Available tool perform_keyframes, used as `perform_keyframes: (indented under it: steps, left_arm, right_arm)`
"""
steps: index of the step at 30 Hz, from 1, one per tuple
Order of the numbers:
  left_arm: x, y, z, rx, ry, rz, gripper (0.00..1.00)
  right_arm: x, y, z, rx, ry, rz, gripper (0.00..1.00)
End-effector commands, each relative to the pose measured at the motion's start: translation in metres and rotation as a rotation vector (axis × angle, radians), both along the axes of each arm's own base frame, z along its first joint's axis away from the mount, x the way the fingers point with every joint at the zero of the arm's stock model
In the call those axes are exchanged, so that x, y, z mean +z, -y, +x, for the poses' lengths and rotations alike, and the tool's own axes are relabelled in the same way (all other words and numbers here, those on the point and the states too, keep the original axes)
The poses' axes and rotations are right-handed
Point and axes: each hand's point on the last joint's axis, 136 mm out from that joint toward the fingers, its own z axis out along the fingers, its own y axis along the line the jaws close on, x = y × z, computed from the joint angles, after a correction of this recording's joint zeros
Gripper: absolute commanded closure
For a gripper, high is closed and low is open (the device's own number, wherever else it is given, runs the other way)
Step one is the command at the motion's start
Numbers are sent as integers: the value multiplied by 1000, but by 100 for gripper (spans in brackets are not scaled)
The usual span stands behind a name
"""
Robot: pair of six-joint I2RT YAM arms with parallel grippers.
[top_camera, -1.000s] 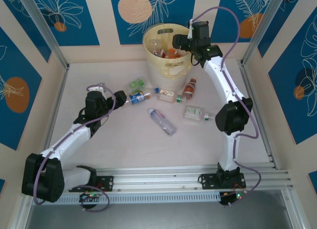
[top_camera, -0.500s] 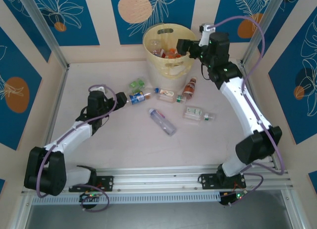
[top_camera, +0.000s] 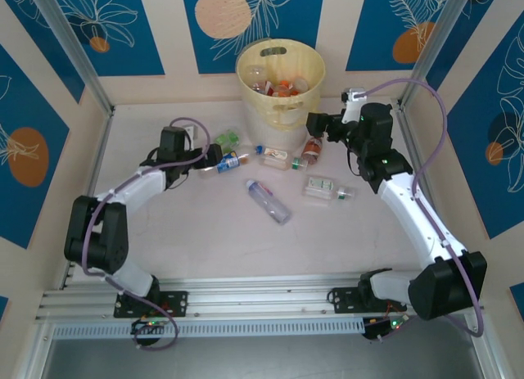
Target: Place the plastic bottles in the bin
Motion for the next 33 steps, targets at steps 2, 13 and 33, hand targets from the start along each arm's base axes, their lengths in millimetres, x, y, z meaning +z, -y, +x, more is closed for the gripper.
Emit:
perform_keyframes:
  steps: [2,13,33]
  left_arm:
    - [-8,7,8,-117,-16,57,0]
    - [-49,18,7,-183,-130,58,0]
    - [-47,34,-23,-221,-122,354,0]
  right_arm:
    - [22,5,-3,-6,68,12,1]
    - [16,16,-6,-42,45,-19,1]
    - [7,13,9,-36,-3,36,0]
